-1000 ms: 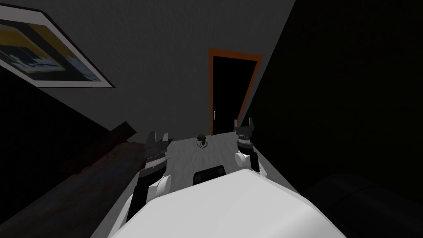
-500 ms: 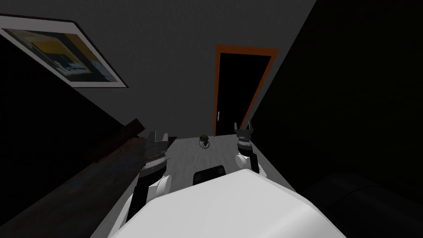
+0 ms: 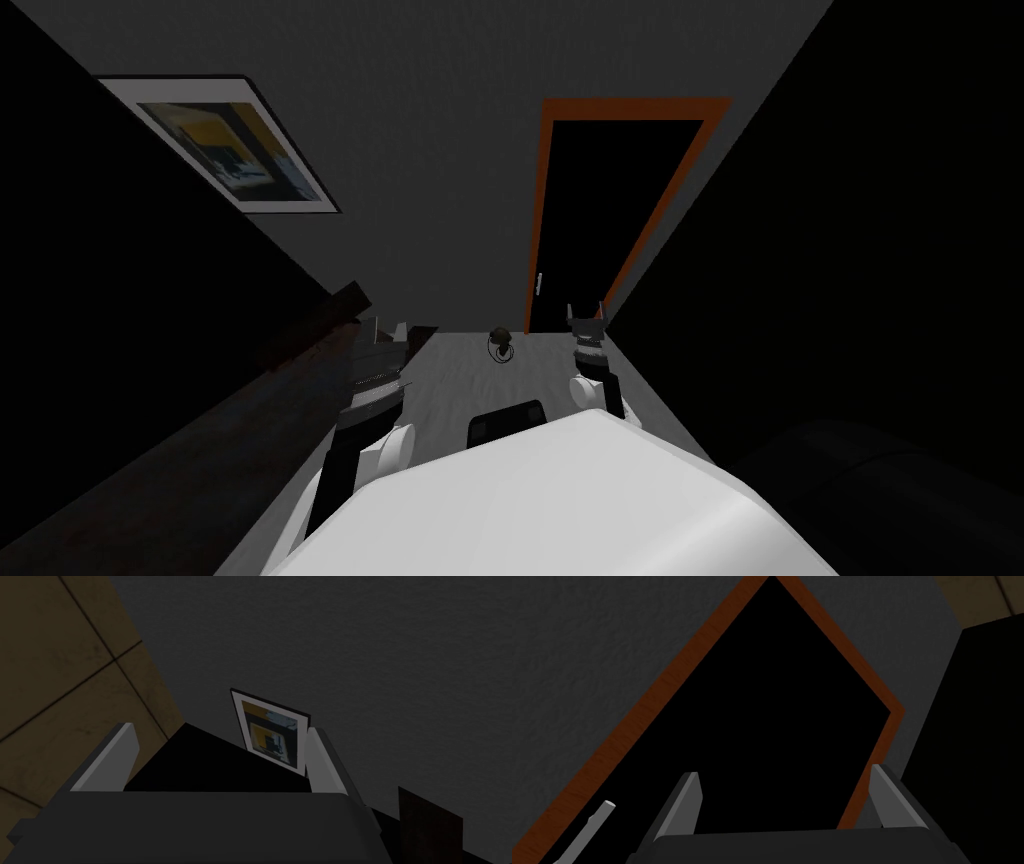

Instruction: Pull the door open

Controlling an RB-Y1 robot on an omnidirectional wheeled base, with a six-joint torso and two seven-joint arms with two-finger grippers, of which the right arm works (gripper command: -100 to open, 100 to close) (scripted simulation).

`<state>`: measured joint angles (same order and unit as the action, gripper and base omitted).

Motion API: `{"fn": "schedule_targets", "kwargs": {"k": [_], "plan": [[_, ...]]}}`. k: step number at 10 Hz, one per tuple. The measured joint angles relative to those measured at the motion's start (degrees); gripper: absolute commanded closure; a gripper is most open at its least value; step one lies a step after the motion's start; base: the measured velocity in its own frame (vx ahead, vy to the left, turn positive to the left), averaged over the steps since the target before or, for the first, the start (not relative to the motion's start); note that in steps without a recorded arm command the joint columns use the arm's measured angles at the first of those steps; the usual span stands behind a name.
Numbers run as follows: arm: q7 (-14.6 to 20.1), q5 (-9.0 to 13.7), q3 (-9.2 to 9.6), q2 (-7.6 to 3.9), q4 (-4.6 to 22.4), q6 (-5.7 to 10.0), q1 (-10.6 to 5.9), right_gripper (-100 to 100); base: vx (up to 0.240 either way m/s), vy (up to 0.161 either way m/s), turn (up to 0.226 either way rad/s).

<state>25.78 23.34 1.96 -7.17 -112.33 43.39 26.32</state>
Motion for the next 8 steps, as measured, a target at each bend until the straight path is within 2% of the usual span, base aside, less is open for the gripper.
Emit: {"fn": "schedule_targets", "kwargs": {"k": [3, 4, 8], "plan": [[3.1, 3.5, -0.22, -0.82, 3.5, 0.57, -0.23, -100, 0.083, -0.049, 0.19], [4.1, 4.7, -0.21, -1.13, 4.5, 0.8, 0.09, -100, 0.051, -0.03, 0.087], [7.4, 8.0, 0.14, -1.86, 9.4, 2.68, -0.02, -100, 0.071, -0.038, 0.192]]}}
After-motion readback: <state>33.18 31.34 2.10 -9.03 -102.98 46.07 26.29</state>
